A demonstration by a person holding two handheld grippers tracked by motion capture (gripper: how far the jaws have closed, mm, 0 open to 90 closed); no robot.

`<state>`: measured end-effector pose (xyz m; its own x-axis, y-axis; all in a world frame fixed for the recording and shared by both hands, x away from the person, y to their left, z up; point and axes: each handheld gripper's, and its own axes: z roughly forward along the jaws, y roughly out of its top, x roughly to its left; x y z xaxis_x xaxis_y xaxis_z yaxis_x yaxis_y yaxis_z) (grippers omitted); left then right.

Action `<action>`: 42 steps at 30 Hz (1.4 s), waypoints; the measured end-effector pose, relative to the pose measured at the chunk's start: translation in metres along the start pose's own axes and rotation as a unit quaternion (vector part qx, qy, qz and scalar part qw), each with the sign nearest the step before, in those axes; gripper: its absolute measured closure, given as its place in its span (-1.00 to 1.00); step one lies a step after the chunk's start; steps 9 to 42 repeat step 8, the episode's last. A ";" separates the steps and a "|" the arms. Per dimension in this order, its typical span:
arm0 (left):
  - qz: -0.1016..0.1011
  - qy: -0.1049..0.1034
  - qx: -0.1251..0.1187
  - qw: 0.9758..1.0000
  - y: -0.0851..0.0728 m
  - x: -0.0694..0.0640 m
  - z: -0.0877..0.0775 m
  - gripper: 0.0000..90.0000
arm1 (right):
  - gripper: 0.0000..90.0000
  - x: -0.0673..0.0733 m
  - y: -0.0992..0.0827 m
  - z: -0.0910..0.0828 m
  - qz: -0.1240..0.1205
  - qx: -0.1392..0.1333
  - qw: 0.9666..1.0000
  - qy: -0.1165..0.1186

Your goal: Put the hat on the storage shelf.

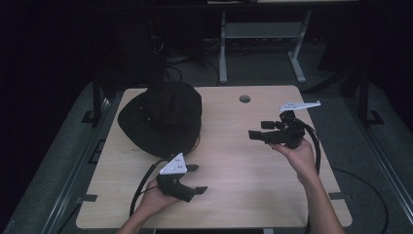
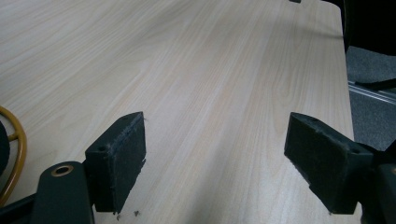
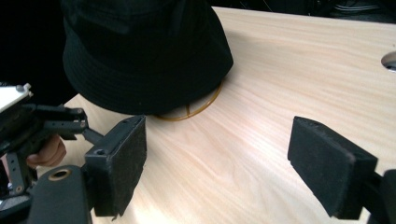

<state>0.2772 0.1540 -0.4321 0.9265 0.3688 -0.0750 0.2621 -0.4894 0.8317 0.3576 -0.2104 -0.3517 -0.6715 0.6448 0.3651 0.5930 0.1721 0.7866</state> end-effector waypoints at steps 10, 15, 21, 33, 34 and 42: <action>0.013 0.008 0.006 1.000 0.000 -0.002 0.000 -0.55 | -0.60 0.005 -0.023 -0.009 0.004 -0.002 1.000 -0.002; 0.013 0.008 0.006 1.000 0.000 -0.002 0.000 -0.55 | -0.60 0.005 -0.023 -0.009 0.004 -0.002 1.000 -0.002; 0.013 0.008 0.006 1.000 0.000 -0.002 0.000 -0.55 | -0.60 0.005 -0.023 -0.009 0.004 -0.002 1.000 -0.002; 0.013 0.008 0.006 1.000 0.000 -0.002 0.000 -0.55 | -0.60 0.005 -0.023 -0.009 0.004 -0.002 1.000 -0.002; 0.013 0.008 0.006 1.000 0.000 -0.002 0.000 -0.55 | -0.60 0.005 -0.023 -0.009 0.004 -0.002 1.000 -0.002; 0.013 0.008 0.006 1.000 0.000 -0.002 0.000 -0.55 | -0.60 0.005 -0.023 -0.009 0.004 -0.002 1.000 -0.002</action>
